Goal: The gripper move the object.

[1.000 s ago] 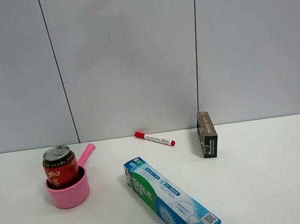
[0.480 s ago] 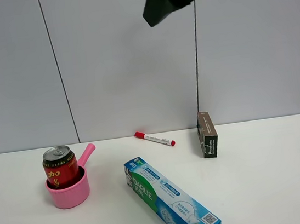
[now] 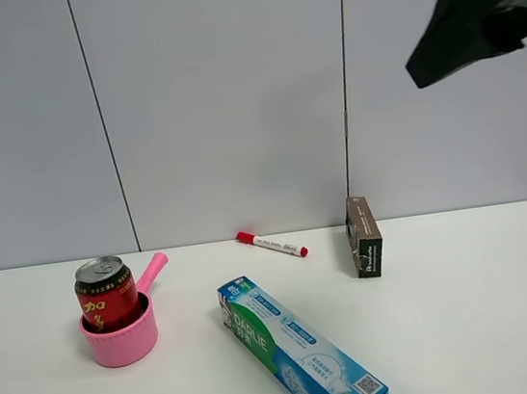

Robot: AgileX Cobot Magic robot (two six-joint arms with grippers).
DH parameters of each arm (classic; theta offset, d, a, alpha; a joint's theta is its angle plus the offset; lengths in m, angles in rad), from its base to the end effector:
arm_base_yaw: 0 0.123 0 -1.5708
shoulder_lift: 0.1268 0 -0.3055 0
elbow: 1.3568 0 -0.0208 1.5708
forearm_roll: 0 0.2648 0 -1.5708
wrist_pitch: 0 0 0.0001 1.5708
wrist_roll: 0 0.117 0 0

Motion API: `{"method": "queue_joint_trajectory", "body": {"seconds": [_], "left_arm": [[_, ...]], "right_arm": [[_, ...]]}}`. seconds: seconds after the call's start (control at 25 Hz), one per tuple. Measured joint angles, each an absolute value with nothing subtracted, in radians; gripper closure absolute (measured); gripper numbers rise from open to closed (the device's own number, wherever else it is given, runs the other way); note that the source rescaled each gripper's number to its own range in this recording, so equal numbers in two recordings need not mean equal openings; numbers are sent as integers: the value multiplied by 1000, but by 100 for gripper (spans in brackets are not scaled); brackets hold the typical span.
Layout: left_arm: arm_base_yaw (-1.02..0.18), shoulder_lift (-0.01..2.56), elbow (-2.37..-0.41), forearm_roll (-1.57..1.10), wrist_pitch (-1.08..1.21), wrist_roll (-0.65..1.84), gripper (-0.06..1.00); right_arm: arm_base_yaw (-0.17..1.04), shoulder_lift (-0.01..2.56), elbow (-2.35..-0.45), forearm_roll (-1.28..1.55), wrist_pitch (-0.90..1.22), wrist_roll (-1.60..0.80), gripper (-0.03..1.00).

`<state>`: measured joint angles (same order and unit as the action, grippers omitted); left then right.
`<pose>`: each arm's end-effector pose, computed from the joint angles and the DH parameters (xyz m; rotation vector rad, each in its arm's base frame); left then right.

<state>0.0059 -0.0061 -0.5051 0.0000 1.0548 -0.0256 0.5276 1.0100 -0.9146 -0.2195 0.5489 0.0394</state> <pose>0.0088 0.0001 0.2745 -0.0319 2.0270 -0.0124 0.2104 0.1072 0.3583 -0.6373 2.0167 0.1055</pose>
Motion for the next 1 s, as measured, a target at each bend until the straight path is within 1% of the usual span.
{"method": "queue_joint_trajectory", "body": {"seconds": [0.04, 0.12, 0.24, 0.48, 0.8, 0.92, 1.0], "left_arm": [[6, -6, -505, 0, 1055, -26, -6], [6, -6, -505, 0, 1055, -26, -6], [6, -6, -505, 0, 1055, -26, -6], [6, -6, -505, 0, 1055, -26, -6], [6, -6, -505, 0, 1055, -26, -6], [6, -6, -505, 0, 1055, -26, -6], [6, -6, -505, 0, 1055, -26, -6]], "right_arm": [[511, 982, -895, -220, 560, 44, 11], [480, 932, -864, -220, 591, 54, 5], [432, 862, -827, -240, 650, 79, 2], [336, 711, -772, -246, 776, 97, 2], [310, 496, -692, -219, 986, 189, 2], [241, 433, -650, -195, 1036, 192, 2], [160, 387, -628, -183, 1050, 177, 2]]}}
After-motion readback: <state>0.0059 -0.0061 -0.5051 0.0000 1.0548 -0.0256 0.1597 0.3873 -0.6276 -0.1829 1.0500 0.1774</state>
